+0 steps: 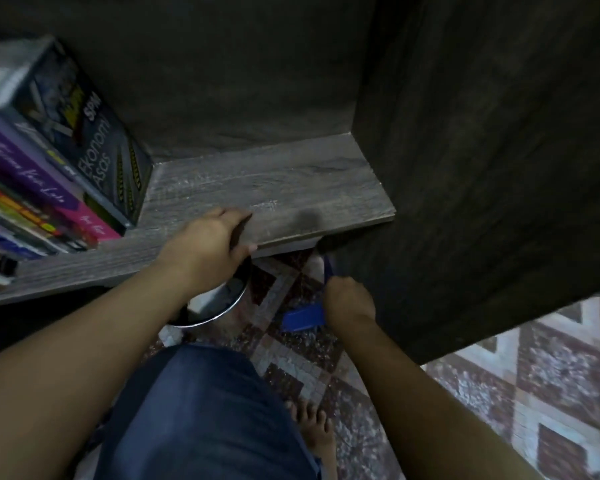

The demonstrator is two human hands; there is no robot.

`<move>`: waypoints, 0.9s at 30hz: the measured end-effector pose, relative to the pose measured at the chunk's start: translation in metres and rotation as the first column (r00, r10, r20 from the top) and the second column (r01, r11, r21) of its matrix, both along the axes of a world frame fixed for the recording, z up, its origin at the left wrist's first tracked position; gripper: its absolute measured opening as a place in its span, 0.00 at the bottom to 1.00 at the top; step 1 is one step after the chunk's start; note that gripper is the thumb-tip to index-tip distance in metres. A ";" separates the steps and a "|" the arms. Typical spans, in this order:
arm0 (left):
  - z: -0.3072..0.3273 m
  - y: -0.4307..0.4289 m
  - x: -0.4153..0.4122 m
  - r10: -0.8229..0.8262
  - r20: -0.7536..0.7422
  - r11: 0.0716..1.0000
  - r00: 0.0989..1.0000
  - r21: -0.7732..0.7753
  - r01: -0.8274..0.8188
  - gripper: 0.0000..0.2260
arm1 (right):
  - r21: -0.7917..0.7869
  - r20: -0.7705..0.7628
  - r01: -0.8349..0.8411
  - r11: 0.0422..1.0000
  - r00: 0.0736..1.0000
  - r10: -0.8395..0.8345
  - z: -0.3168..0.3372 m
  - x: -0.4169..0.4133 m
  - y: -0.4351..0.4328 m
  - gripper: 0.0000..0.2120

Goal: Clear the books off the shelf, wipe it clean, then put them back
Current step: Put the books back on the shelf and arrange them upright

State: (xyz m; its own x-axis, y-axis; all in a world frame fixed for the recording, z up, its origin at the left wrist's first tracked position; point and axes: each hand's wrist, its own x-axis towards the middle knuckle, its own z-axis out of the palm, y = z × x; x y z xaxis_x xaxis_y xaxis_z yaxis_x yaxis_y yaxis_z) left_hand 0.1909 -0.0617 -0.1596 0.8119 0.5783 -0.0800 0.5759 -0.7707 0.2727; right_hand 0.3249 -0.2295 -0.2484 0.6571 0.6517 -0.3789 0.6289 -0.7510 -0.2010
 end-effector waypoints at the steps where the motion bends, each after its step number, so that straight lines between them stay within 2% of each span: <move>1: 0.005 -0.003 -0.004 0.025 -0.005 1.000 1.000 0.003 -0.025 0.25 | 0.008 0.022 0.002 1.000 1.000 -0.002 0.018 -0.002 -0.004 0.14; 7: 0.062 -0.028 -0.030 0.114 0.048 0.968 0.992 0.217 -0.122 0.26 | -0.001 0.137 0.022 1.000 0.990 -0.021 0.131 -0.024 -0.035 0.14; 12: 0.112 -0.030 -0.059 0.155 0.225 0.929 0.962 0.297 -0.219 0.28 | 0.081 0.309 -0.026 0.996 0.951 -0.001 0.224 -0.053 -0.051 0.16; 15: 0.139 -0.023 -0.078 0.217 0.276 0.899 0.936 0.317 -0.302 0.28 | 0.152 0.394 -0.060 0.986 0.919 -0.005 0.267 -0.068 -0.045 0.13; 21: 0.174 0.006 -0.123 0.351 0.250 0.845 0.902 0.331 -0.420 0.22 | 0.235 0.505 -0.136 0.962 0.863 -0.001 0.307 -0.086 0.008 0.09; 27: 0.179 0.039 -0.151 0.415 0.283 0.821 0.865 0.294 -0.490 0.23 | 0.279 0.462 -0.189 0.942 0.886 0.041 0.290 -0.102 0.089 0.09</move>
